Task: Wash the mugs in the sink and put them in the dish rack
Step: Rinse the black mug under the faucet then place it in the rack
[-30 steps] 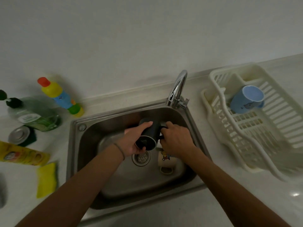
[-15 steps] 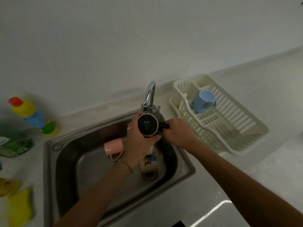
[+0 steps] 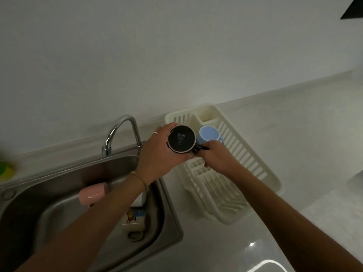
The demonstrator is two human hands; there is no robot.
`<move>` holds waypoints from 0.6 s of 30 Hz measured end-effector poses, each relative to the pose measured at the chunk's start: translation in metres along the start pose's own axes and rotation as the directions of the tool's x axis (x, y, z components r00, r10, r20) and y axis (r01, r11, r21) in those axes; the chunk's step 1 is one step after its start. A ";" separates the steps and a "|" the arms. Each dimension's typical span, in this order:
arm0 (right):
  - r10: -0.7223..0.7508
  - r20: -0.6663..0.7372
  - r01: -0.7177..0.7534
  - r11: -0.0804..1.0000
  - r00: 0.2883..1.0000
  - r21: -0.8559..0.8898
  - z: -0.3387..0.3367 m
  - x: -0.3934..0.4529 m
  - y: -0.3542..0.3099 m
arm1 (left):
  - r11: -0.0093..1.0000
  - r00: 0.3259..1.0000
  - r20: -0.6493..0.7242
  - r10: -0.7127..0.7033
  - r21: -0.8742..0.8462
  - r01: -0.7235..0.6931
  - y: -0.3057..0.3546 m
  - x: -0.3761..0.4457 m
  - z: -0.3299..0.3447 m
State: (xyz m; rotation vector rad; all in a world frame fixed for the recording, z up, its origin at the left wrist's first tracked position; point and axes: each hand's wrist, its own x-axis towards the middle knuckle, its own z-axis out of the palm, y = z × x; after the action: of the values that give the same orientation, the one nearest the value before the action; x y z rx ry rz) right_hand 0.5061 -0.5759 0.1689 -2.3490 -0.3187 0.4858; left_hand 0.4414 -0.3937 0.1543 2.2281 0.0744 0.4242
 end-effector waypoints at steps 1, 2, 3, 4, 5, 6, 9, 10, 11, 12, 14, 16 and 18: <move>0.009 0.013 -0.009 1.000 1.000 0.007 -0.008 0.005 0.009 | 0.999 1.000 0.000 -0.001 0.032 0.001 0.006 0.006 0.010; 0.013 0.031 -0.013 1.000 0.999 0.024 -0.016 0.009 0.017 | 0.998 1.000 0.000 -0.003 0.056 0.003 0.012 0.011 0.020; 0.011 0.046 -0.013 0.999 0.999 0.039 -0.022 0.013 0.027 | 0.997 1.000 0.006 -0.012 0.075 0.012 0.016 0.016 0.029; 0.011 0.054 -0.014 0.999 0.998 0.045 -0.027 0.017 0.035 | 0.996 0.999 0.015 -0.031 0.089 0.029 0.020 0.020 0.039; 0.017 0.058 -0.019 0.999 0.998 0.039 -0.032 0.021 0.044 | 0.994 0.998 0.027 -0.056 0.099 0.053 0.022 0.023 0.049; 0.035 0.058 -0.036 0.999 0.998 0.031 -0.035 0.025 0.054 | 0.991 0.996 0.040 -0.085 0.110 0.080 0.023 0.026 0.059; 0.076 0.046 -0.077 0.997 0.996 0.014 -0.037 0.035 0.082 | 0.977 0.984 0.063 -0.166 0.147 0.155 0.024 0.031 0.089; 0.068 0.025 -0.066 0.995 0.997 -0.078 -0.036 0.037 0.089 | 0.972 0.980 0.064 -0.186 0.161 0.173 0.024 0.032 0.098; 0.051 -0.006 -0.051 0.975 0.999 -0.215 -0.034 0.037 0.095 | 0.966 0.976 0.066 -0.207 0.174 0.193 0.022 0.032 0.108; 0.026 -0.047 -0.041 0.939 0.999 -0.340 -0.032 0.038 0.100 | 0.960 0.971 0.070 -0.229 0.182 0.214 0.020 0.031 0.117; -0.013 -0.096 -0.031 0.894 0.995 -0.448 -0.029 0.041 0.109 | 0.947 0.957 0.084 -0.277 0.190 0.258 0.015 0.029 0.135; -0.004 -0.077 -0.035 0.866 0.997 -0.500 -0.024 0.046 0.114 | 0.935 0.944 0.087 -0.319 0.188 0.299 0.012 0.026 0.149; 0.019 -0.052 -0.044 0.851 0.998 -0.523 -0.020 0.050 0.120 | 0.928 0.936 0.078 -0.342 0.184 0.324 0.011 0.024 0.161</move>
State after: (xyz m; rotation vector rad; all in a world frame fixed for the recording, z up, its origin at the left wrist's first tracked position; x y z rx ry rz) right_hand 0.5709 -0.6567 0.0876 -2.8986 -0.4361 0.3931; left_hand 0.5154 -0.5156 0.0745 2.3413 0.4403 0.1112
